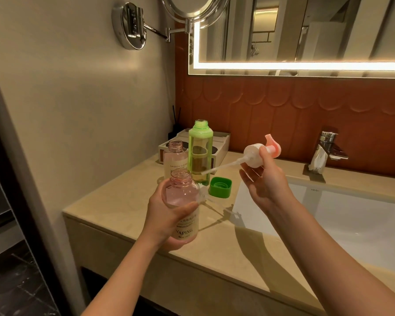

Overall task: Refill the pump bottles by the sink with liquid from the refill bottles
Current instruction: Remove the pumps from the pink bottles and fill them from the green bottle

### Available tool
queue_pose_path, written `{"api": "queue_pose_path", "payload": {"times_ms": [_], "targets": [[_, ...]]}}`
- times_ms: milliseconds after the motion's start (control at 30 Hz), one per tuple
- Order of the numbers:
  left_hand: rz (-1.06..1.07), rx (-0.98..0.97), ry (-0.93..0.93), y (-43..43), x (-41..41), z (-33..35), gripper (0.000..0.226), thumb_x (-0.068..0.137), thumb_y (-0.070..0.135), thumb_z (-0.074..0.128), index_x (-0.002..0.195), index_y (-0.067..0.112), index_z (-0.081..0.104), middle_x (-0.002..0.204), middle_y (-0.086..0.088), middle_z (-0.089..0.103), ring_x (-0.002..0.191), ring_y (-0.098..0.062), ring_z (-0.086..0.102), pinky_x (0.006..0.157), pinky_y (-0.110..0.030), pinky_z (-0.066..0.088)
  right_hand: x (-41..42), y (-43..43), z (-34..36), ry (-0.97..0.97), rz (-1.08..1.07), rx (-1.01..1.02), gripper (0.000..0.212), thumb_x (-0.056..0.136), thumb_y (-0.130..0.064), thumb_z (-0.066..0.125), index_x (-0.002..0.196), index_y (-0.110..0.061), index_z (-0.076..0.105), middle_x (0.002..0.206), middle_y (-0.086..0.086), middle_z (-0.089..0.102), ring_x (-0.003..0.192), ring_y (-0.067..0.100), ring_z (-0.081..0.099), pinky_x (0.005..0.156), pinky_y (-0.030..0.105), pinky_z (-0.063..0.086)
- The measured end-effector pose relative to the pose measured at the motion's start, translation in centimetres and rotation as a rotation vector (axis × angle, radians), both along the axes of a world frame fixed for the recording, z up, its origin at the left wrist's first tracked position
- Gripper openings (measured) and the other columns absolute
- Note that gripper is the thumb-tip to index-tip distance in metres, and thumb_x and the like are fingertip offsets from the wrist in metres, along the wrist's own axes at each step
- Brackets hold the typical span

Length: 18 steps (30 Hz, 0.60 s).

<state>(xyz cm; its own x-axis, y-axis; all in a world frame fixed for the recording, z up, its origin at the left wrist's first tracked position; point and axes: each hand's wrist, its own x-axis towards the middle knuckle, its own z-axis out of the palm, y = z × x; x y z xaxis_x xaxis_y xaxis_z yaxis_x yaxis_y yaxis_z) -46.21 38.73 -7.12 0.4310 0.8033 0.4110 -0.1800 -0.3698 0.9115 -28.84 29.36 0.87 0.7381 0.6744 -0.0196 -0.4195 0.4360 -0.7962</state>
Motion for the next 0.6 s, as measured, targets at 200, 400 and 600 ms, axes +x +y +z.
{"api": "queue_pose_path", "payload": {"times_ms": [200,400,600], "targets": [[0.096,0.024,0.007,2.1,-1.6,-0.1,0.053,0.063,0.008,0.079,0.101,0.034,0.054,0.105,0.012,0.063,0.097,-0.002,0.058,0.073,-0.017,0.043,0.5,1.0,0.9,-0.483,0.058,-0.234,0.010,0.092,-0.032,0.052,0.093,-0.023,0.051,0.094,-0.002,0.057,0.091,0.018,0.057,0.066,0.026,0.047],[0.146,0.005,-0.014,4.3,-3.1,0.0,0.053,0.065,0.005,0.078,0.103,0.031,0.054,0.104,0.010,0.063,0.096,-0.002,0.058,0.073,-0.018,0.042,-1.5,3.0,-0.3,-1.105,0.239,-0.610,0.032,0.082,-0.036,0.066,0.100,-0.019,0.045,0.099,0.002,0.056,0.089,0.017,0.058,0.074,0.033,0.054],[0.165,-0.074,-0.035,5.9,-3.5,-0.1,0.053,0.064,0.009,0.080,0.104,0.033,0.055,0.105,0.009,0.064,0.097,-0.010,0.060,0.080,-0.037,0.048,-5.4,6.4,-2.6,-1.412,0.324,-0.747,0.038,0.081,-0.031,0.068,0.111,-0.014,0.052,0.096,0.000,0.057,0.075,0.010,0.057,0.056,0.018,0.044]]}}
